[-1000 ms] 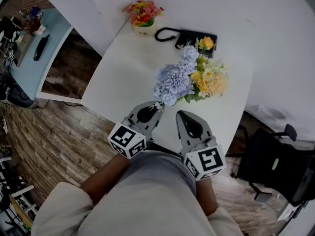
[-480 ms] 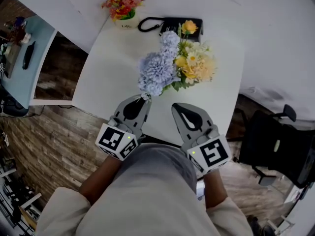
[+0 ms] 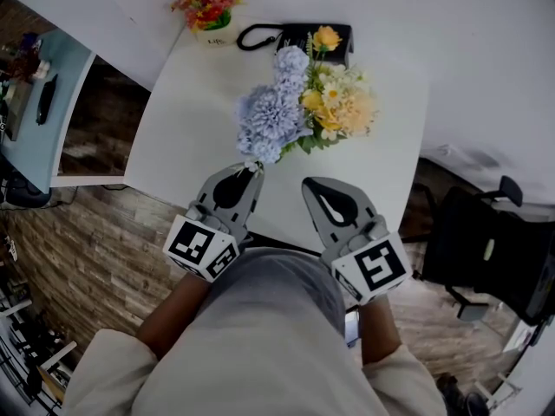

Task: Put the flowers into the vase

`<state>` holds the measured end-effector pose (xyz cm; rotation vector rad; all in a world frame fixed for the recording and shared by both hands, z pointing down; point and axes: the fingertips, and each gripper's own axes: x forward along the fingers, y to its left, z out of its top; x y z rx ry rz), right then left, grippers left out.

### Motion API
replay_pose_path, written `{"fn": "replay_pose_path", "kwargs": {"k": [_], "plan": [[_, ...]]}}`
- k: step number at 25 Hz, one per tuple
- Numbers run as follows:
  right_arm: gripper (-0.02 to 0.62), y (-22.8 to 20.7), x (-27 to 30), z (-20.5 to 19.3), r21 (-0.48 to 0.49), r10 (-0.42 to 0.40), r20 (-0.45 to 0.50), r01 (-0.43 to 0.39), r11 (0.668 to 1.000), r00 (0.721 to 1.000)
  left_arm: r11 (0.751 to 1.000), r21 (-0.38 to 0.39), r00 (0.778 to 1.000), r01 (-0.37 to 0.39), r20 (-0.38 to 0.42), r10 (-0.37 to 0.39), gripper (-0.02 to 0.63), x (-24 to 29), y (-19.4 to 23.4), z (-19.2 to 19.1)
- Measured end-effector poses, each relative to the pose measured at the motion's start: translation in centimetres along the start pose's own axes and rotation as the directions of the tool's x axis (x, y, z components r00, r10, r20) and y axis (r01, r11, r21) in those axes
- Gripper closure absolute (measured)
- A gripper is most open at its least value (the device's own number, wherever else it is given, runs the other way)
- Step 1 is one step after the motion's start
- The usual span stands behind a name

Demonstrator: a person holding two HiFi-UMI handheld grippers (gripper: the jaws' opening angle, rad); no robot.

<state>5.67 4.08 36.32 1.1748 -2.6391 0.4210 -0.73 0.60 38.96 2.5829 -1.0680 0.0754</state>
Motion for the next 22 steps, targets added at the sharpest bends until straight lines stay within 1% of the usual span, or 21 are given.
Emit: {"fn": "replay_pose_path", "kwargs": {"k": [5, 16, 22], "plan": [[0.572, -0.4, -0.4, 0.1, 0.017, -0.01, 0.006, 0.009, 1.0, 1.0, 1.0, 0.007, 1.0, 0.009, -0.001, -0.009, 0.583, 0.1, -0.2, 0.0], [0.572, -1.0, -0.7, -0.3, 0.023, 0.005, -0.005, -0.005, 1.0, 1.0, 1.0, 0.013, 1.0, 0.009, -0.023, -0.009, 0.583, 0.8, -0.7, -0.5], [0.572, -1.3, -0.9, -0.5, 0.025, 0.006, -0.002, -0.006, 1.0, 1.0, 1.0, 0.011, 1.0, 0.009, -0.019, -0.008, 0.583, 1.0, -0.8, -0.5]]}}
